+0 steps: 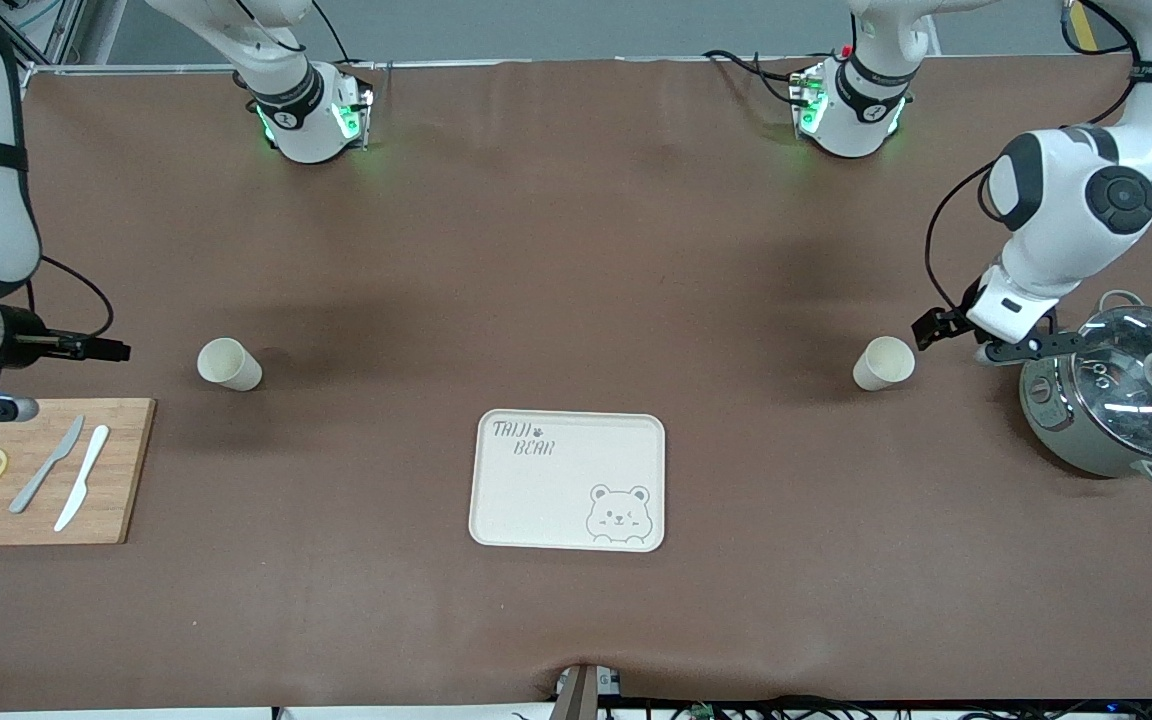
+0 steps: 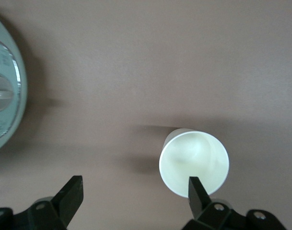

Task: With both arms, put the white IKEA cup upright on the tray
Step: 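Close the right gripper on one cup while the left gripper grasps the other, then carry both cups over the white tray with both grippers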

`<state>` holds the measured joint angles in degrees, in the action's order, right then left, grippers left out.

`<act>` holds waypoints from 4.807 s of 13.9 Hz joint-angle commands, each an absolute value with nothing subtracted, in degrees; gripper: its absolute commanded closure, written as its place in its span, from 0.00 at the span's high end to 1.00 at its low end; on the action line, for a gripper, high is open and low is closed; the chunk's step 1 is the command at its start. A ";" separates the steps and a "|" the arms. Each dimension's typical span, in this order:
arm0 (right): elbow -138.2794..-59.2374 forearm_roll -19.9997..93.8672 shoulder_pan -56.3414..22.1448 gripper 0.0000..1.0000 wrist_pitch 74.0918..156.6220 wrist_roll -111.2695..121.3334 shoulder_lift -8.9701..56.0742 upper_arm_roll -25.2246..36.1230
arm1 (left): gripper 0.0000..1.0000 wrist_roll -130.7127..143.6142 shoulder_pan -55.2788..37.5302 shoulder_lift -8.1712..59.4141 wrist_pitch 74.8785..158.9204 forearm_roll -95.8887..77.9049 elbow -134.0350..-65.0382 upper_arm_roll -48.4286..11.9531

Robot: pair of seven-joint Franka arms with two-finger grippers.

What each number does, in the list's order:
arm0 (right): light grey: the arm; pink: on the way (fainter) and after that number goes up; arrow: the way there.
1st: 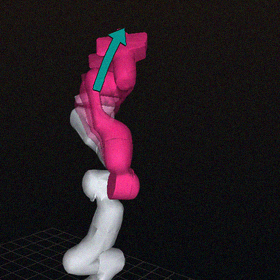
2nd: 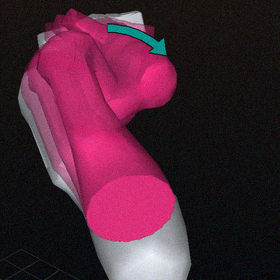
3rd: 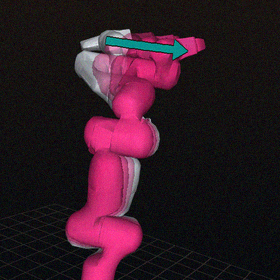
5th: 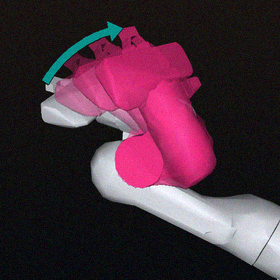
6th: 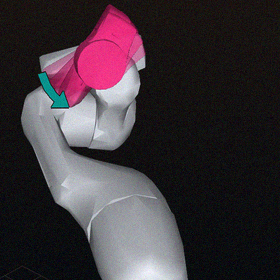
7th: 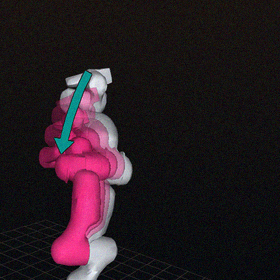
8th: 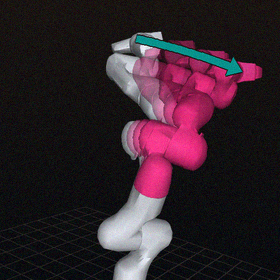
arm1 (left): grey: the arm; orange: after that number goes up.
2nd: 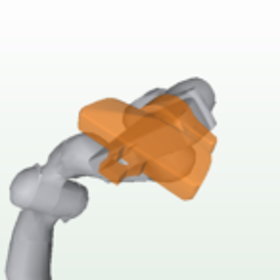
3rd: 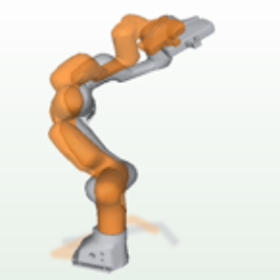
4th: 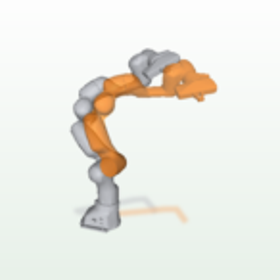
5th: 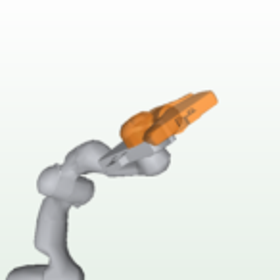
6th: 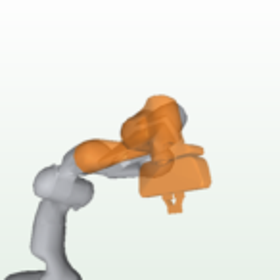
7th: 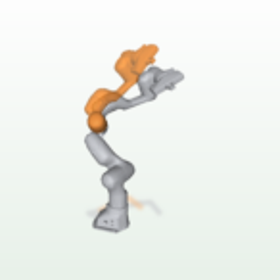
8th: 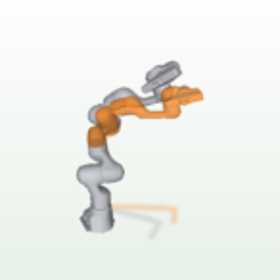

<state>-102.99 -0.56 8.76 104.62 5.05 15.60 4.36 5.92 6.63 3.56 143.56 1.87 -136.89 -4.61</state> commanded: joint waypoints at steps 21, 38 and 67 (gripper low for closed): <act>-127.88 8.09 7.73 0.00 137.46 4.92 16.70 3.34 | 0.14 5.98 6.33 9.67 148.71 -0.62 -136.85 -6.86; -106.97 8.35 -16.07 0.00 114.87 -36.80 16.61 3.08 | 0.00 7.90 5.89 13.61 133.87 -9.66 -114.99 -12.12; -84.29 13.54 -31.29 1.00 130.25 -69.61 42.63 3.25 | 0.00 55.10 -18.80 40.34 144.05 -0.01 -88.33 -11.52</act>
<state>-86.06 13.21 -31.21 131.30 -69.14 41.91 3.30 52.35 -16.81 39.39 143.68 -3.01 -89.69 -13.56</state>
